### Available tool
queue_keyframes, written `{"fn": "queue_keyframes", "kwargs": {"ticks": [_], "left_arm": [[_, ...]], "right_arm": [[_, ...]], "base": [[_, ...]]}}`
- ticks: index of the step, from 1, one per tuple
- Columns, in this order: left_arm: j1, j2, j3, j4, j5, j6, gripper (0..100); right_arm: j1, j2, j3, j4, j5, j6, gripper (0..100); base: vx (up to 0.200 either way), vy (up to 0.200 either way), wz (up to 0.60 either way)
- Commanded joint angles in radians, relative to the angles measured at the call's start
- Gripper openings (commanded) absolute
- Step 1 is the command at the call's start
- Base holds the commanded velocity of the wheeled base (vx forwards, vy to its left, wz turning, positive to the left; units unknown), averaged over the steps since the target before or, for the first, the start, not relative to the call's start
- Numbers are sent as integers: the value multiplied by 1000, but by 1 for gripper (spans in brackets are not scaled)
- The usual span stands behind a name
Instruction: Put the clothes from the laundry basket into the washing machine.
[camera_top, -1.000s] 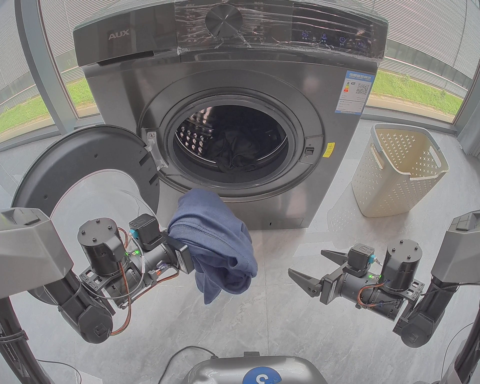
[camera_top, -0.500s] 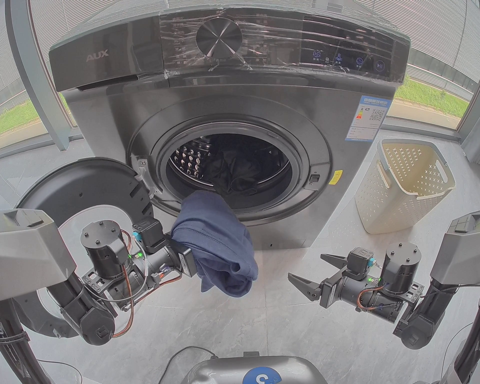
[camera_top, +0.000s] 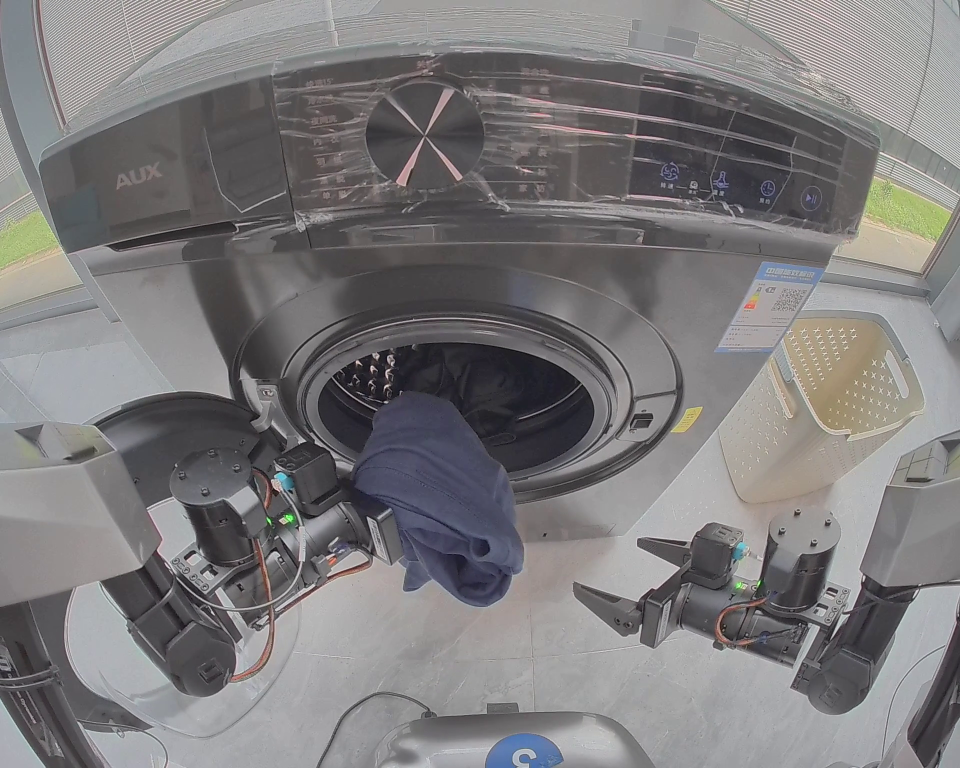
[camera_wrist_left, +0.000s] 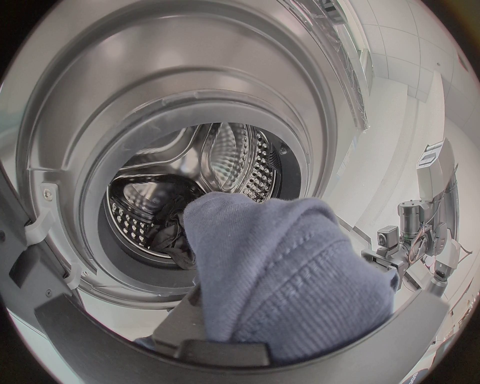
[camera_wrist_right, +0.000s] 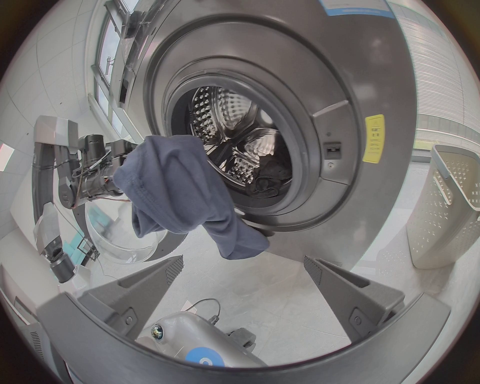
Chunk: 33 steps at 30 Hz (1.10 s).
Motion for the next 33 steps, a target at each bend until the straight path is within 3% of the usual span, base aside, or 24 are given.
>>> {"fn": "queue_keyframes", "kwargs": {"ticks": [1,6,11,14,18,23,33], "left_arm": [[-27,13,5,-2,2,0,0],[-61,48,-28,-1,16,3,0],[-37,150,-124,4,16,61,0],[-26,208,-147,4,5,52,0],[12,289,-298,7,10,14,0],[28,358,-483,65,33,12,0],[42,492,-868,252,130,11,0]], "right_arm": [[16,-3,11,-10,1,-1,100],[21,0,12,-12,-1,1,100],[28,1,12,-12,-1,1,100],[30,1,12,-12,-1,1,100],[31,3,12,-12,-1,1,100],[35,4,12,-12,-2,1,100],[36,21,14,-12,-2,1,100]], "base": [[0,0,0],[0,0,0],[0,0,0],[0,0,0],[0,0,0],[0,0,0],[0,0,0]]}}
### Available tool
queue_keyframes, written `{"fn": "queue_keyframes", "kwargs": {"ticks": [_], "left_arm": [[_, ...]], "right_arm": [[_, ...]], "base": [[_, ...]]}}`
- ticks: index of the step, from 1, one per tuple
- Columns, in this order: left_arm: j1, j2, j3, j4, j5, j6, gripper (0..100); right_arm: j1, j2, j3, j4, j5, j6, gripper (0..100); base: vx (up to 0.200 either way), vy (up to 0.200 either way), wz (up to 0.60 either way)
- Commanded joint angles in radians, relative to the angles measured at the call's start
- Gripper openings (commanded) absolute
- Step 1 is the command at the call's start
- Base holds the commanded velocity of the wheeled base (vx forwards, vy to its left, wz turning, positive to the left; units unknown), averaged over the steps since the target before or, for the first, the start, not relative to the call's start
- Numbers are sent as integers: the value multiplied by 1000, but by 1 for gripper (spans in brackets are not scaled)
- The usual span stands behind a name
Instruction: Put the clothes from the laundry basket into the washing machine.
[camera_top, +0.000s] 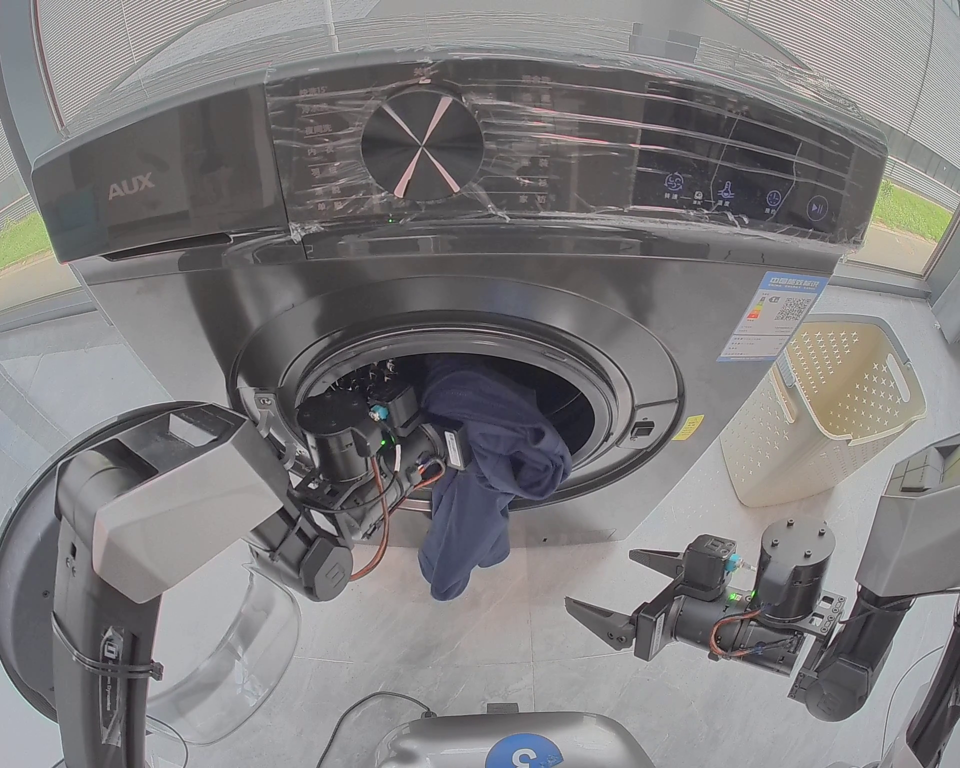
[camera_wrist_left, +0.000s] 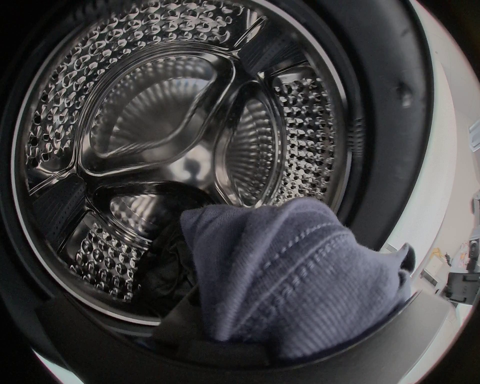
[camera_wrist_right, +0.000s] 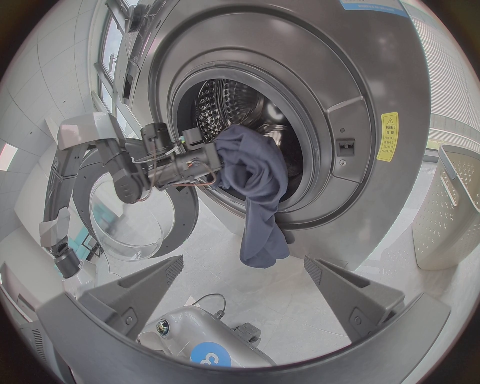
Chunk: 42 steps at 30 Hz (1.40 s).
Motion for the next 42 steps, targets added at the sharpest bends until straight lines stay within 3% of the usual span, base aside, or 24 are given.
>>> {"fn": "queue_keyframes", "kwargs": {"ticks": [1,12,18,21,28,29,31,32,33,35,42], "left_arm": [[24,140,-243,103,61,-3,0],[26,272,-565,288,105,-4,0],[50,367,-882,448,226,-59,0],[64,373,-882,502,282,-76,0],[62,369,-882,503,292,-115,0],[59,366,-882,503,292,-121,100],[53,358,-882,506,292,-131,100],[44,344,-882,511,292,-162,100],[44,344,-882,511,292,-162,100],[18,295,-850,528,294,-199,100],[3,151,-560,569,275,-200,100]], "right_arm": [[2,14,1,-12,-2,1,100],[9,20,1,-13,-2,3,100],[9,29,0,-13,-2,3,100],[9,31,1,-13,-2,3,100],[13,31,0,-13,-2,3,100],[15,33,0,-13,-2,3,100],[15,34,0,-13,-2,4,100],[15,34,0,-13,-2,4,100],[15,34,0,-13,-2,4,100],[15,34,1,-13,-2,4,100],[16,40,0,-13,-2,4,100]], "base": [[0,0,0],[0,0,0],[0,0,0],[0,0,0],[0,0,0],[0,0,0],[0,0,0],[0,0,0],[0,0,0],[0,0,0],[0,0,0]]}}
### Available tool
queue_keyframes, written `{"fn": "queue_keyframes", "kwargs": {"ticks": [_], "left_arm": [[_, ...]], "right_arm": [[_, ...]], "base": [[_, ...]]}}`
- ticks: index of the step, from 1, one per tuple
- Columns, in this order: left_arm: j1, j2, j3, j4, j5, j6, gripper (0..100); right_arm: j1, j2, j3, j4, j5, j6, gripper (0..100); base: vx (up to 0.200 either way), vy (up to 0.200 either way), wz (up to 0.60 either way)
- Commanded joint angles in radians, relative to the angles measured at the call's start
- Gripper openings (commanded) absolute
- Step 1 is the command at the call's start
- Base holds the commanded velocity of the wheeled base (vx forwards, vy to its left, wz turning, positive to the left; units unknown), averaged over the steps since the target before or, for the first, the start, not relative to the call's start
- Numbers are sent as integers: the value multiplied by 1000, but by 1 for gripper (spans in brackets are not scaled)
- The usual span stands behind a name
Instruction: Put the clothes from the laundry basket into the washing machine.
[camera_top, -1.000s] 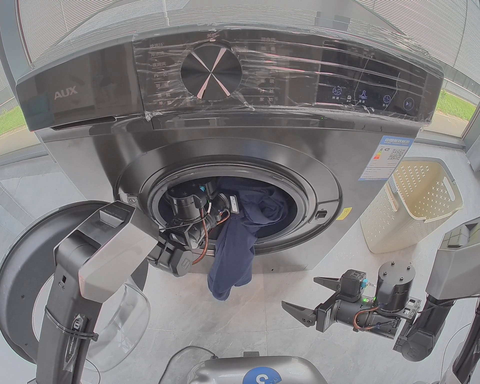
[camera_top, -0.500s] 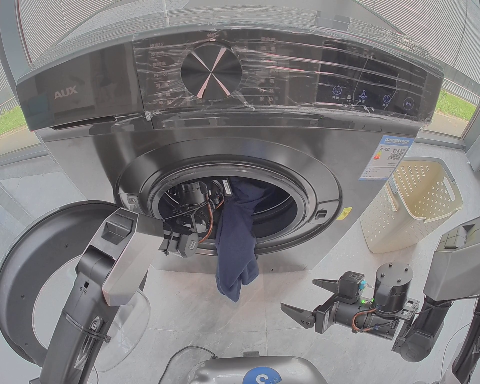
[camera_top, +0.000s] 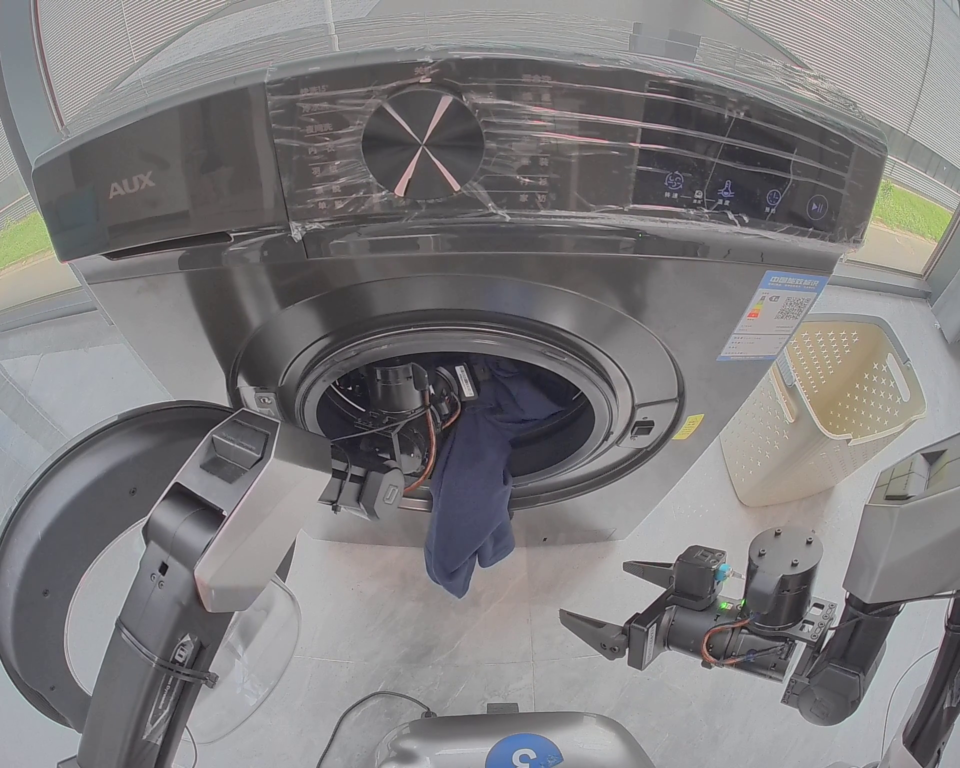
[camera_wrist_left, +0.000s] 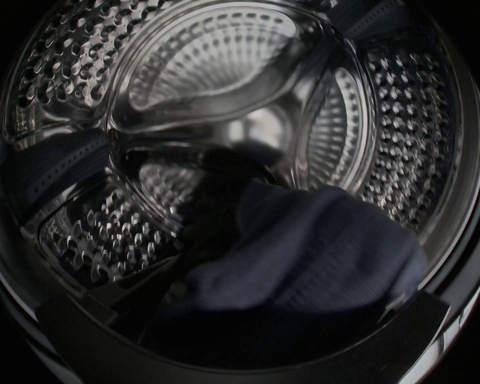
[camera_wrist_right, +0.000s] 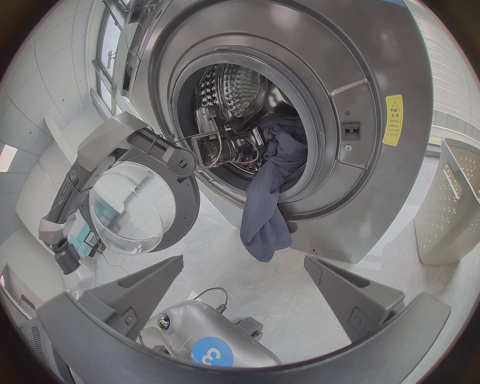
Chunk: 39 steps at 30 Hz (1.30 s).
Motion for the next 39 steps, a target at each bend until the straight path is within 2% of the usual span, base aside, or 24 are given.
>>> {"fn": "queue_keyframes", "kwargs": {"ticks": [1,7,13,14,20,21,24,31,37,38,39], "left_arm": [[-27,-148,244,24,-26,-7,100],[-61,-161,380,23,-101,7,100],[-69,-105,347,19,-107,33,100],[-67,-78,305,18,-107,34,0],[-60,21,126,16,-86,27,0],[-53,60,31,6,-61,17,0],[-37,138,-106,-8,-11,-4,0],[-9,142,-106,-74,6,-10,0],[-14,119,-106,-83,9,-12,0],[-14,119,-106,-82,9,-12,100],[-18,99,-106,-83,9,-21,100]], "right_arm": [[2,8,0,-13,0,0,100],[5,12,0,-15,0,1,100],[11,14,0,-15,0,3,100],[13,15,0,-15,0,3,100],[13,21,0,-15,0,3,100],[13,21,0,-15,0,3,100],[13,23,-2,-15,0,3,100],[25,31,-2,-15,-1,3,100],[27,37,-2,-16,-1,4,100],[27,37,-2,-16,-1,4,100],[27,37,-2,-16,-1,4,100]], "base": [[0,0,0],[0,0,0],[0,0,0],[0,0,0],[0,0,0],[0,0,0],[0,0,0],[0,0,0],[0,0,0],[0,0,0],[0,0,0]]}}
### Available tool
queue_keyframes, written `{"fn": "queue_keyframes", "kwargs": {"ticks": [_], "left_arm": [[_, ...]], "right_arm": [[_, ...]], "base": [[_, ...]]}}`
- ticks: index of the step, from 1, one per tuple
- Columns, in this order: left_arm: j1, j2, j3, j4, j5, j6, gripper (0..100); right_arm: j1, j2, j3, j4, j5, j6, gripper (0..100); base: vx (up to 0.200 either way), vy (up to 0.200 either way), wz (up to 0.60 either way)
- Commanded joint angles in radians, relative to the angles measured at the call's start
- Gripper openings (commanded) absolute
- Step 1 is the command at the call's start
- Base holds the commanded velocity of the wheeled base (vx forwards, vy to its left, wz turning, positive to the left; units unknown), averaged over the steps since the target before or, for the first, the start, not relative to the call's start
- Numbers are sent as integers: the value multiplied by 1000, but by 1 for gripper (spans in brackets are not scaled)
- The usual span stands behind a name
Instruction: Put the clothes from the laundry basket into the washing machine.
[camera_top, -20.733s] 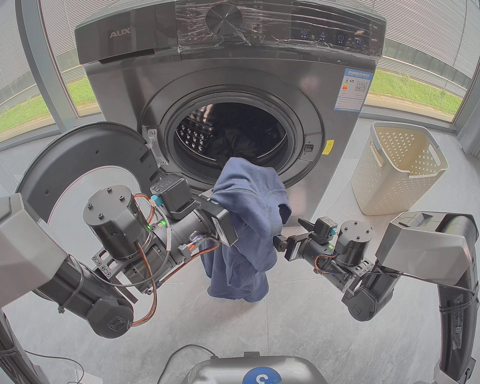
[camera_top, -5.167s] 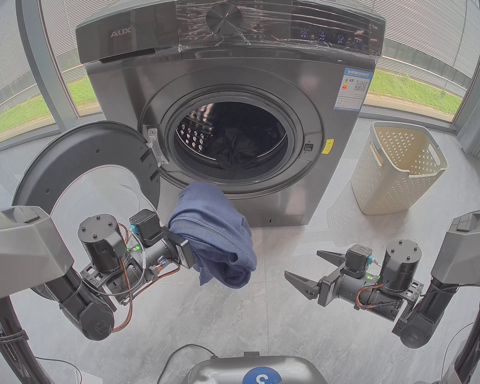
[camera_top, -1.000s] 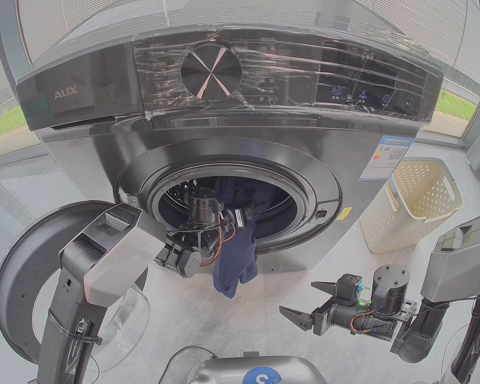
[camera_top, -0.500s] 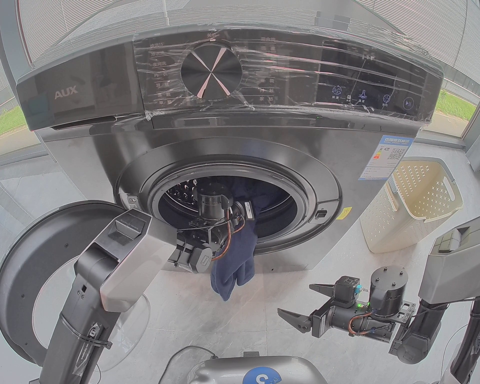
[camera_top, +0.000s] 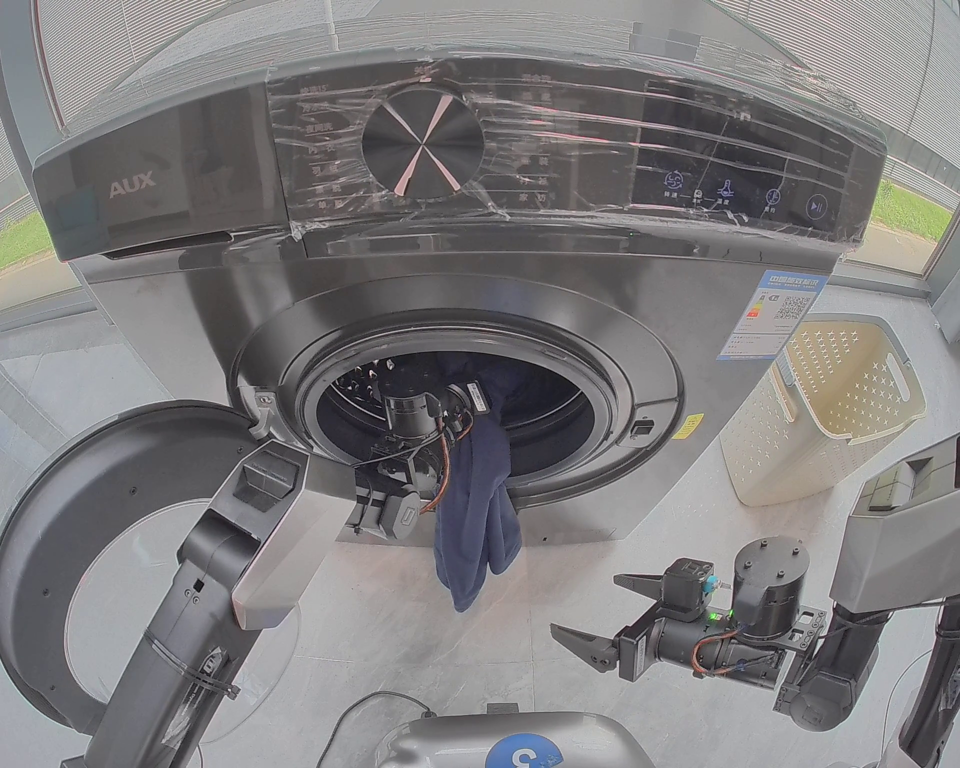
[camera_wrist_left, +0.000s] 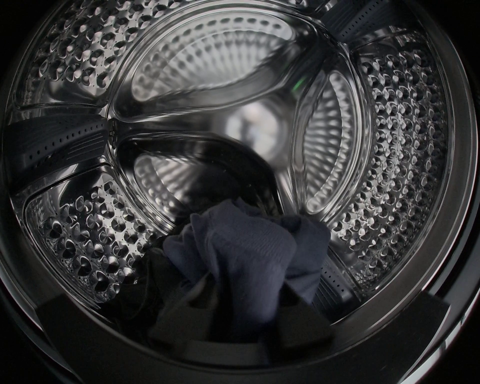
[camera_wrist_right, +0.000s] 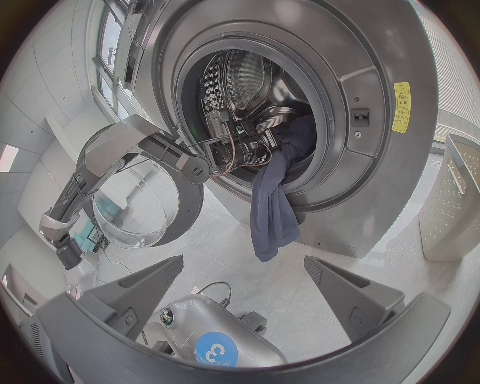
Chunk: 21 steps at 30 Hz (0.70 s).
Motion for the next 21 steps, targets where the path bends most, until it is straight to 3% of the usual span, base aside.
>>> {"fn": "queue_keyframes", "kwargs": {"ticks": [1,3,5,7,8,9,14,21], "left_arm": [[-7,-33,-1,-1,3,-21,100],[-13,-88,35,7,7,-58,100],[-20,-165,141,12,6,-75,100],[-21,-212,210,8,3,-78,100],[-35,-283,344,-4,-7,-76,100],[-41,-295,373,-5,-8,-76,100],[-81,-365,673,-77,-43,-57,100],[-93,-284,745,-150,-50,2,100]], "right_arm": [[1,5,0,-16,1,0,100],[1,6,0,-16,1,0,100],[1,6,1,-16,1,0,100],[1,6,1,-16,1,0,100],[1,6,1,-16,1,0,100],[1,6,1,-16,1,0,100],[7,6,1,-15,1,0,100],[9,6,3,-15,-1,1,100]], "base": [[0,0,0],[0,0,0],[0,0,0],[0,0,0],[0,0,0],[0,0,0],[0,0,0],[0,0,0]]}}
